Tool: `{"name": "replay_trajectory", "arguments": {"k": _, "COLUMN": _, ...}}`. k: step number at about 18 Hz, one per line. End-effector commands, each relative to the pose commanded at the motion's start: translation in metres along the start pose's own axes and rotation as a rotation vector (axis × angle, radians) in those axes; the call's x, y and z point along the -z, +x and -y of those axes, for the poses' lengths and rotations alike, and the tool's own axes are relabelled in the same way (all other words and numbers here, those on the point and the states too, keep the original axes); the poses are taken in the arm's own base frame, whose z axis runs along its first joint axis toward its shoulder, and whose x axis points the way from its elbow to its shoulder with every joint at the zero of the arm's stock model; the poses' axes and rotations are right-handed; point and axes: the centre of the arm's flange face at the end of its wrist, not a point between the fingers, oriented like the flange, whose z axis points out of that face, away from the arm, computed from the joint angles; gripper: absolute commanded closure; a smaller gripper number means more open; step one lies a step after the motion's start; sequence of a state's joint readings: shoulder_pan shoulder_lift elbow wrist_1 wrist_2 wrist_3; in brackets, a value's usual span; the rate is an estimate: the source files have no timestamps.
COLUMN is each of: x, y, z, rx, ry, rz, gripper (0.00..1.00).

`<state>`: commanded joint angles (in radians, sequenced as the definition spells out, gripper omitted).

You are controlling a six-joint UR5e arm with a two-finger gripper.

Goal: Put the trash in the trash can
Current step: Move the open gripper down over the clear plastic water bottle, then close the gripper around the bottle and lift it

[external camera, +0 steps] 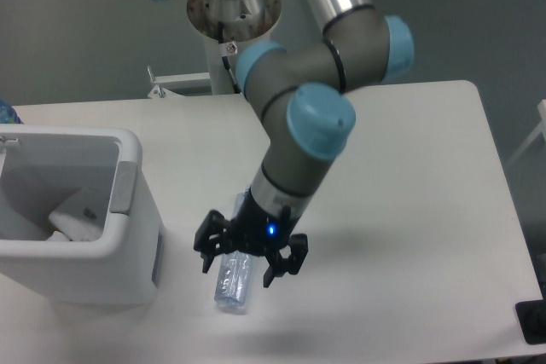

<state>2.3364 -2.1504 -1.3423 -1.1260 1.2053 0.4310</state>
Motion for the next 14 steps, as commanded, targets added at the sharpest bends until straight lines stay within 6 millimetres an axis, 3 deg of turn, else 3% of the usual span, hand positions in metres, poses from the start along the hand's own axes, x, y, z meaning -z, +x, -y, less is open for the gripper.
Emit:
{"name": "replay_trajectory", "arguments": {"k": 4, "x": -0.043, "y": -0.001, "z": 0.004, "rx": -0.029, "ry": -0.081, "rz": 0.050, "gripper": 0.00}}
{"name": "replay_trajectory", "arguments": {"k": 14, "x": -0.104, "y": -0.002, "z": -0.007, "rx": -0.106, "ry": -0.218, "rz": 0.110, "gripper": 0.00}}
